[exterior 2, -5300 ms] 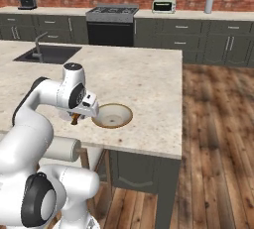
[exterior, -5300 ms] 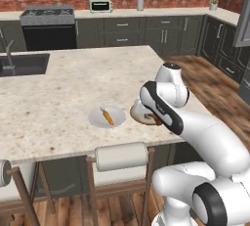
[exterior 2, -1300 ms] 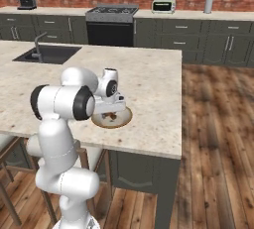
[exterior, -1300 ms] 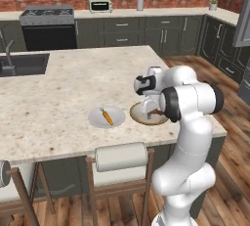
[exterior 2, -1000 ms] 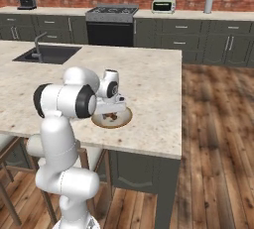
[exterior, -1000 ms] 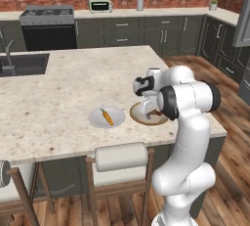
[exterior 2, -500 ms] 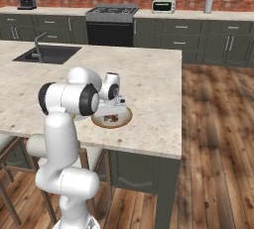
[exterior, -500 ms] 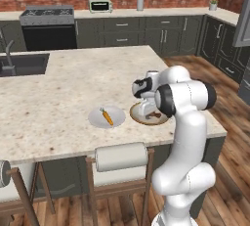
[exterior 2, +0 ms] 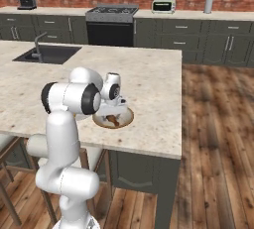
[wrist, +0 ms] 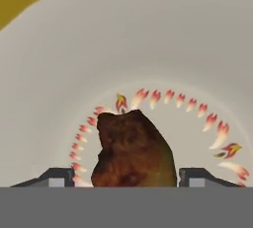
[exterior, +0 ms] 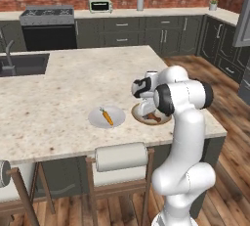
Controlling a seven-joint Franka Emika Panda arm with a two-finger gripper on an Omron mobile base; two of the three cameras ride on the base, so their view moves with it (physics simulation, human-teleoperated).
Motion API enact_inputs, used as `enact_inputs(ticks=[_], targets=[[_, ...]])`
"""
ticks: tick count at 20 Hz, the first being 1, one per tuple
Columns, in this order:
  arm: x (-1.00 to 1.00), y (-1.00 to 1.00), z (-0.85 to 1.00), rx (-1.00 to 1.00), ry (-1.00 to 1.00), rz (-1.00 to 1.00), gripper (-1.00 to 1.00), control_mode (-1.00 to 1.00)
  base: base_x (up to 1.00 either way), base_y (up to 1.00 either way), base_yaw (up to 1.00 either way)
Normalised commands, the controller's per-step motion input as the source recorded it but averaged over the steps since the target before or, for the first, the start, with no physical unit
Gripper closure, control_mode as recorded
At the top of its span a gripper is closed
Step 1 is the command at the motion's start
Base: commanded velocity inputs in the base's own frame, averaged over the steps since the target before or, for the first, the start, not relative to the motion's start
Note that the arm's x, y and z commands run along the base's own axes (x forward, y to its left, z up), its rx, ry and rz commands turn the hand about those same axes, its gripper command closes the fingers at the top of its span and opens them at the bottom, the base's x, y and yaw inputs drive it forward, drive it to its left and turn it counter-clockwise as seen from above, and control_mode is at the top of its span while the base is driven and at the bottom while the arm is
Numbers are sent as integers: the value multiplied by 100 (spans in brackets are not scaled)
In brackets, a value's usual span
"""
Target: Pick the chicken drumstick and carrot from their plates and place them in the bowl. Then put the bowl in the fridge.
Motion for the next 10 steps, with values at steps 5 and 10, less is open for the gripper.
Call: enact_inputs(ticks=[5, 10], targets=[[-6, -1, 22, 0, 0, 0, -100, -100, 0, 0, 0], [-27, 9, 47, 0, -12, -2, -100, -100, 0, 0, 0]])
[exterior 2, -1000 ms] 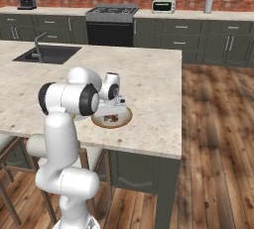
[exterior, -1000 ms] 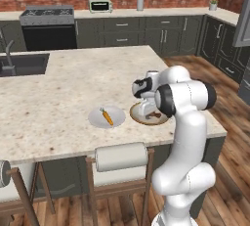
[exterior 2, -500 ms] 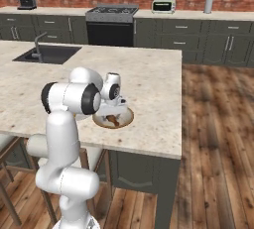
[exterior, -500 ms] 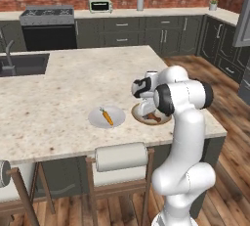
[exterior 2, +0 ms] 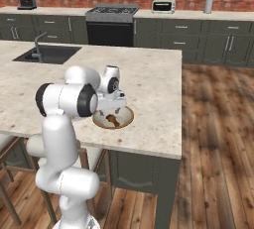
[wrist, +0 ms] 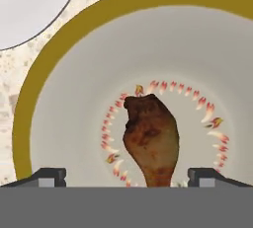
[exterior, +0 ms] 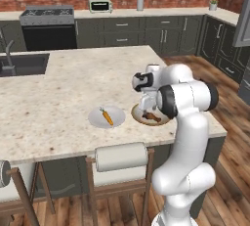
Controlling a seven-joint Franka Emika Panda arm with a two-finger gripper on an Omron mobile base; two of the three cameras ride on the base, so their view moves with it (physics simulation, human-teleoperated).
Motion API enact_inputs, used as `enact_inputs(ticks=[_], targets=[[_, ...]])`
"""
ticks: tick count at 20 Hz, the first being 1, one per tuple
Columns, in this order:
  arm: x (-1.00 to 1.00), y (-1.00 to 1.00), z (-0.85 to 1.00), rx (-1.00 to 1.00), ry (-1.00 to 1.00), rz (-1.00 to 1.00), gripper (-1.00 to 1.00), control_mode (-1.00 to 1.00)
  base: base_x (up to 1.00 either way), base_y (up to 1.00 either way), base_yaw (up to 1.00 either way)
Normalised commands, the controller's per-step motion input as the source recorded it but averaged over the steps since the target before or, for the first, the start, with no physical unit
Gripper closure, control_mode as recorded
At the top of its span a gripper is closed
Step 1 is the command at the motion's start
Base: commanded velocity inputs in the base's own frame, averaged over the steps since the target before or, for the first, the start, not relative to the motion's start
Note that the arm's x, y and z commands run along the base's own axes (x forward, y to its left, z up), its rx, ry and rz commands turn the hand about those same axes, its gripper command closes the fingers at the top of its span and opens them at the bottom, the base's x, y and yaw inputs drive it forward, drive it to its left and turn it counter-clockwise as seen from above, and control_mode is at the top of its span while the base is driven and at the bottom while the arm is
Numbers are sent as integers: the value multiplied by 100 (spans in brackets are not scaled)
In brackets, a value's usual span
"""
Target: Pick the chicken drumstick and carrot from their plates and place them in the bowl. Then put the bowl in the fridge.
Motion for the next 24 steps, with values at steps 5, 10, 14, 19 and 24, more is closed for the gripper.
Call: enact_inputs(ticks=[5, 10, 14, 19, 24], targets=[[-28, 41, 25, -5, -19, -15, -100, -100, 0, 0, 0], [-27, 52, 14, -4, -18, -32, -100, -100, 0, 0, 0], [-24, 55, 9, -2, -15, -32, -100, -100, 0, 0, 0], [-1, 63, 17, 0, -3, -26, -100, -100, 0, 0, 0], [1, 63, 19, 0, 0, -4, -100, -100, 0, 0, 0]])
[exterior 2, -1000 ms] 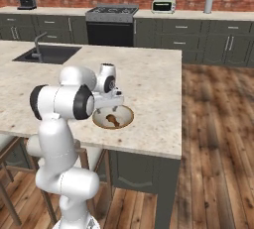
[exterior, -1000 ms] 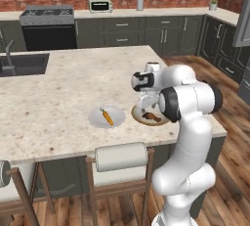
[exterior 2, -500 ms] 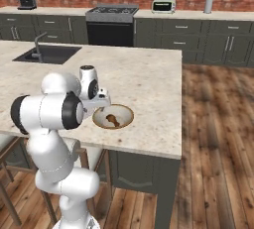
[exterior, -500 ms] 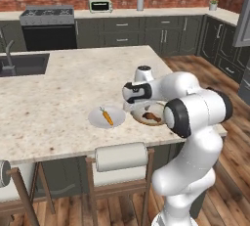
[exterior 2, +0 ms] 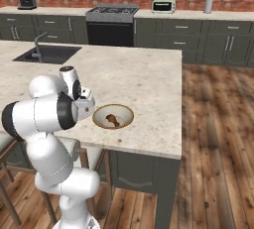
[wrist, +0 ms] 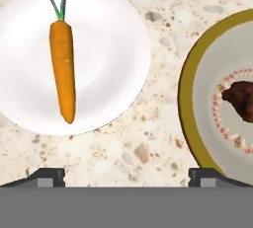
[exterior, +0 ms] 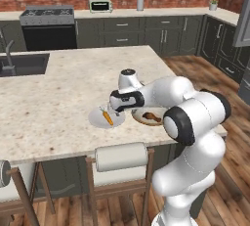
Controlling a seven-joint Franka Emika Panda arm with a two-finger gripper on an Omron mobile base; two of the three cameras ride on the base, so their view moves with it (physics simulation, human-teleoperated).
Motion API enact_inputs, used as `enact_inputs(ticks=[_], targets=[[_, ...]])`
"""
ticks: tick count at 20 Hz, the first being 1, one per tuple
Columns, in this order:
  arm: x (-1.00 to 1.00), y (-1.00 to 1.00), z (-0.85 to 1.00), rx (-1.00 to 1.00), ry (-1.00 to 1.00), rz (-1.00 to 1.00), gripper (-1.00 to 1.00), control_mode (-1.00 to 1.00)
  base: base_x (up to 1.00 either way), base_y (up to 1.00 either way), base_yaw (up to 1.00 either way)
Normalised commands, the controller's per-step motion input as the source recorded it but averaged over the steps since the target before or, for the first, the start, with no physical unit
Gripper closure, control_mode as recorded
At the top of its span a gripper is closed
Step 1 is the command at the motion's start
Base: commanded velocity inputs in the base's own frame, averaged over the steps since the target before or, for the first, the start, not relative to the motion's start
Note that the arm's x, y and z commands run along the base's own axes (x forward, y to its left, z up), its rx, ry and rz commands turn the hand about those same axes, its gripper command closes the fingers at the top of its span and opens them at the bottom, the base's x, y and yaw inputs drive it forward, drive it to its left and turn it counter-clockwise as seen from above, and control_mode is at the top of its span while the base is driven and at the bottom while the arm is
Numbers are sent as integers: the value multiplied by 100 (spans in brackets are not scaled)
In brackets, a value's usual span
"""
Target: Pick the chicken drumstick and carrot from their plates and place them in the bowl. Then put the bowl in the fridge.
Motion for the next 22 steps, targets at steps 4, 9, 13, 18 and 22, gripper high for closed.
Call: enact_inputs(ticks=[4, 9, 13, 18, 22], targets=[[23, 55, -2, 0, 0, 0, -100, -100, 0, 0, 0], [47, 42, -7, 0, 0, 0, -100, -100, 0, 0, 0], [46, 37, -13, 0, 0, 0, -100, -100, 0, 0, 0], [33, 26, -22, 0, 0, 0, -100, -100, 0, 0, 0], [18, 0, -22, 0, 0, 0, -100, -100, 0, 0, 0]])
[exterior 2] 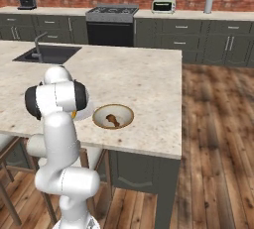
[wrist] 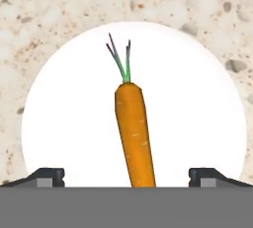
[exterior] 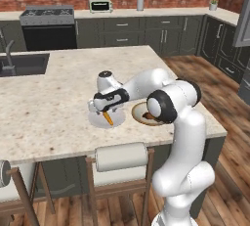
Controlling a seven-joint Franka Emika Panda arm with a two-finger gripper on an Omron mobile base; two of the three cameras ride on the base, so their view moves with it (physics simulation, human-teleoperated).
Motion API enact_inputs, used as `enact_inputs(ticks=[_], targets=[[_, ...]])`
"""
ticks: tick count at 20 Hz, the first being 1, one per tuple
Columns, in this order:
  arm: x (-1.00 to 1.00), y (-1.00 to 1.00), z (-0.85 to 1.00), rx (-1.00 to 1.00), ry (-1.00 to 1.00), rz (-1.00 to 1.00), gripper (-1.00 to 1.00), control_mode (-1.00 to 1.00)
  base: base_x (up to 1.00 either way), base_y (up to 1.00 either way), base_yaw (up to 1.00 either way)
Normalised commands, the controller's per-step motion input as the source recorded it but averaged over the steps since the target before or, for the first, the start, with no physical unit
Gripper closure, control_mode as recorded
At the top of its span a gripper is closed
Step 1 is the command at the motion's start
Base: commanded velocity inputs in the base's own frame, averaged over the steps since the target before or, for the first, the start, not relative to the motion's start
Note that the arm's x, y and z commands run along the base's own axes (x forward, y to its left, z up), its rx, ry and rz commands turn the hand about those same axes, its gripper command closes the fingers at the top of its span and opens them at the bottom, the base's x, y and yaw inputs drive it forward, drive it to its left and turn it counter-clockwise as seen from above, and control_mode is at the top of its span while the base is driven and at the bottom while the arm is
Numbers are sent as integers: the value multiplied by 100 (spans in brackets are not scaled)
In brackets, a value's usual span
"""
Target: Pick the chicken drumstick and carrot from their plates and place them in the bowl. Then put the bowl in the fridge.
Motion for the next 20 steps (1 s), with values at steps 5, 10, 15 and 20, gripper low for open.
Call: enact_inputs(ticks=[5, 10, 15, 20], targets=[[11, -1, -25, 0, 1, 0, -100, -100, 0, 0, 0], [7, -13, -24, 0, 1, 0, -100, -100, 0, 0, 0], [3, -17, -24, 0, 1, 0, -100, -100, 0, 0, 0], [3, -5, -28, 0, 1, 0, -100, -100, 0, 0, 0]])
